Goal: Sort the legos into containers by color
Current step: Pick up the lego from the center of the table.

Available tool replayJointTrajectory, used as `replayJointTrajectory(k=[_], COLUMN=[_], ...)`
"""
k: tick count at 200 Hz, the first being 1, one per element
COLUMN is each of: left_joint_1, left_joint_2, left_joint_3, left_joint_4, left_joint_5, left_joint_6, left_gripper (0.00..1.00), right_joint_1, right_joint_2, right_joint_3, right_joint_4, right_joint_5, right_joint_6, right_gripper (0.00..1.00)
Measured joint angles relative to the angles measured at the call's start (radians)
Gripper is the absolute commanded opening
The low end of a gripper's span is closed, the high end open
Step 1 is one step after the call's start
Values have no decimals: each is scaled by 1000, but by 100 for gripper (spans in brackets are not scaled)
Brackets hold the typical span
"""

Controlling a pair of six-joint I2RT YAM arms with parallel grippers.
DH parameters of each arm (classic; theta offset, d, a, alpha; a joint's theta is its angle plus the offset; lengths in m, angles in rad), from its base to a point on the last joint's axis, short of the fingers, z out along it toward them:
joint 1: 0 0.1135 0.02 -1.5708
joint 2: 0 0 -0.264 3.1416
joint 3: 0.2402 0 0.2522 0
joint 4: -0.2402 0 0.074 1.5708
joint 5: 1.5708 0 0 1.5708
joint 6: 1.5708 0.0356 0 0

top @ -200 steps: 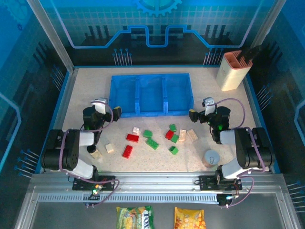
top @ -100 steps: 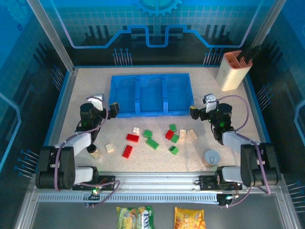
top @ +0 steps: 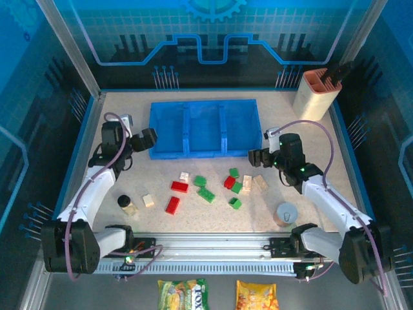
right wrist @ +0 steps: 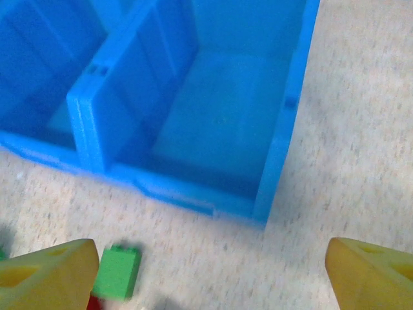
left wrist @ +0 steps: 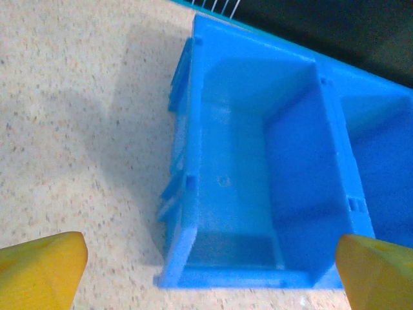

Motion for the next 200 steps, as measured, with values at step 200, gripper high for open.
replayJointTrajectory(k=[200], left_joint_1=[0], left_joint_2=[38], left_joint_3=[146], left_joint_4=[-343], left_joint_5=[56], left_joint_6=[166], left_gripper=[99], right_joint_1=[584], right_joint_2=[502], right_joint_3=[541], right_joint_4=[-807], right_joint_5=[399], right_joint_6=[981], right_gripper=[52])
